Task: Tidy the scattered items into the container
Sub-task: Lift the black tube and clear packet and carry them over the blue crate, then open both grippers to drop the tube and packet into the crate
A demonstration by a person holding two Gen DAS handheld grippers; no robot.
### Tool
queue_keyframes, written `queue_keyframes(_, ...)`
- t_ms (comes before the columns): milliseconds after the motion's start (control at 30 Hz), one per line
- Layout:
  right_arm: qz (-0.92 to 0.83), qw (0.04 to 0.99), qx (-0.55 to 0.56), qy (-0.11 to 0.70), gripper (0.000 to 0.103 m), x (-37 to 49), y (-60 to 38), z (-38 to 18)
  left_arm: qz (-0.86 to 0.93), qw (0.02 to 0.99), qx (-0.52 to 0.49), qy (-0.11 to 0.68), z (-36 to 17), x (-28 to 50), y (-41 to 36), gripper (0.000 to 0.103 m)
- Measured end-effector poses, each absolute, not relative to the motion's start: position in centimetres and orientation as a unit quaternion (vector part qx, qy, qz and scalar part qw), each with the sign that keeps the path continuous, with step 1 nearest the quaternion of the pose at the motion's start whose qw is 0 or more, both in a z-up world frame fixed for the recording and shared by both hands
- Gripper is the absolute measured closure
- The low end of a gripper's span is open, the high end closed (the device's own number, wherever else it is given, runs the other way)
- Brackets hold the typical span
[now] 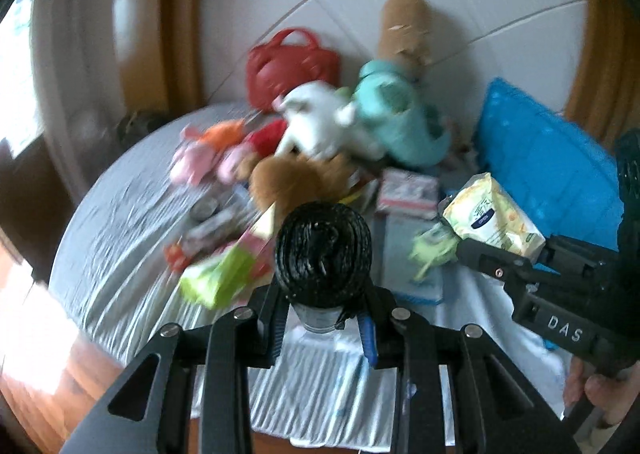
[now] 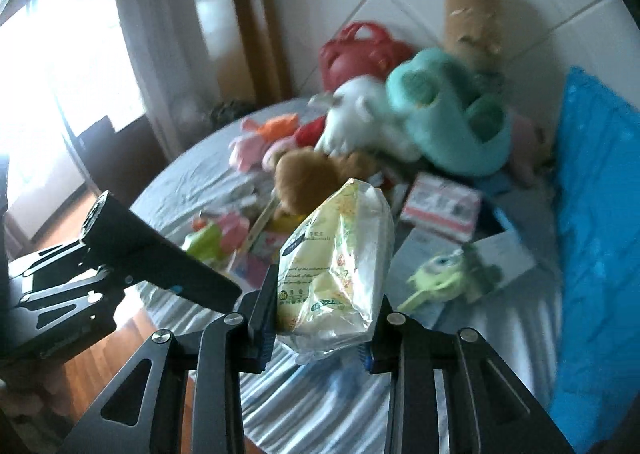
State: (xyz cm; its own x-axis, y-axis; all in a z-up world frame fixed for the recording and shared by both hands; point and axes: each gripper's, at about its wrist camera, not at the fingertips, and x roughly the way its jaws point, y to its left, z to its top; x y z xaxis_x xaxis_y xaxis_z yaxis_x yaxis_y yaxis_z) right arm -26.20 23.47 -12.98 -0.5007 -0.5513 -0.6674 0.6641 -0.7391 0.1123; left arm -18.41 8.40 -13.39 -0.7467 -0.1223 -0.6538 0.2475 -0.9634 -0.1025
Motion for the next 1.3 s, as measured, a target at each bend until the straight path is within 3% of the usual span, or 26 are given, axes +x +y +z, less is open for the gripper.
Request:
queue_keyframes(233, -0.907, 0.296, 0.293, 0.054, 0.072, -26.8, 30.2, -5.2, -0.956, 0.027, 0.288, 0.054, -6.6, -22.6, 14.0, 0.073)
queue_keyframes(467, -0.953, 0.204, 0.223, 0.025, 0.072, -28.2, 43.4, 2.5, -0.973, -0.052, 0.222, 0.022, 0.2, -29.3, 24.8, 0.073)
queue_keyframes(667, -0.969, 0.115, 0.219, 0.008, 0.072, -30.0, 54.4, 4.3, -0.977, -0.132, 0.167, -0.003, 7.0, -33.7, 36.5, 0.073)
queue_keyframes(800, -0.966, 0.067, 0.248, -0.004, 0.072, -31.6, 60.4, 3.1, -0.966, -0.182, 0.181, -0.023, 7.9, -36.1, 44.0, 0.073)
queue_keyframes(1033, -0.959, 0.034, 0.282, -0.018, 0.07, -33.3, 65.3, 0.2, -0.938, -0.209, 0.273, -0.051, 2.7, -39.1, 50.2, 0.073)
queue_keyframes(1067, -0.959, 0.03, 0.282, -0.018, 0.068, -33.3, 65.7, 0.0, -0.935, -0.209, 0.283, -0.051, 2.1, -39.2, 50.4, 0.072)
queue_keyframes(1100, -0.959, 0.024, 0.281, -0.017, 0.054, -33.4, 65.9, -0.1, -0.931, -0.208, 0.294, -0.051, 1.5, -39.3, 50.6, 0.07)
queue_keyframes(1133, -0.96, 0.018, 0.28, -0.016, 0.027, -33.4, 66.1, -0.1, -0.931, -0.206, 0.297, -0.051, 1.1, -39.1, 50.6, 0.054)
queue_keyframes(1167, -0.961, 0.012, 0.277, -0.016, 0.015, -33.5, 66.1, -0.2, -0.932, -0.202, 0.296, -0.051, 0.8, -38.8, 50.4, 0.032)
queue_keyframes(1200, -0.961, 0.007, 0.274, -0.016, 0.003, -33.5, 66.2, -0.2, -0.934, -0.198, 0.292, -0.052, 0.7, -38.5, 50.3, 0.023)
queue_keyframes(1300, -0.962, 0.005, 0.273, -0.019, 0.002, -33.6, 66.1, -0.3, -0.939, -0.191, 0.282, -0.052, 0.7, -37.8, 49.8, 0.019)
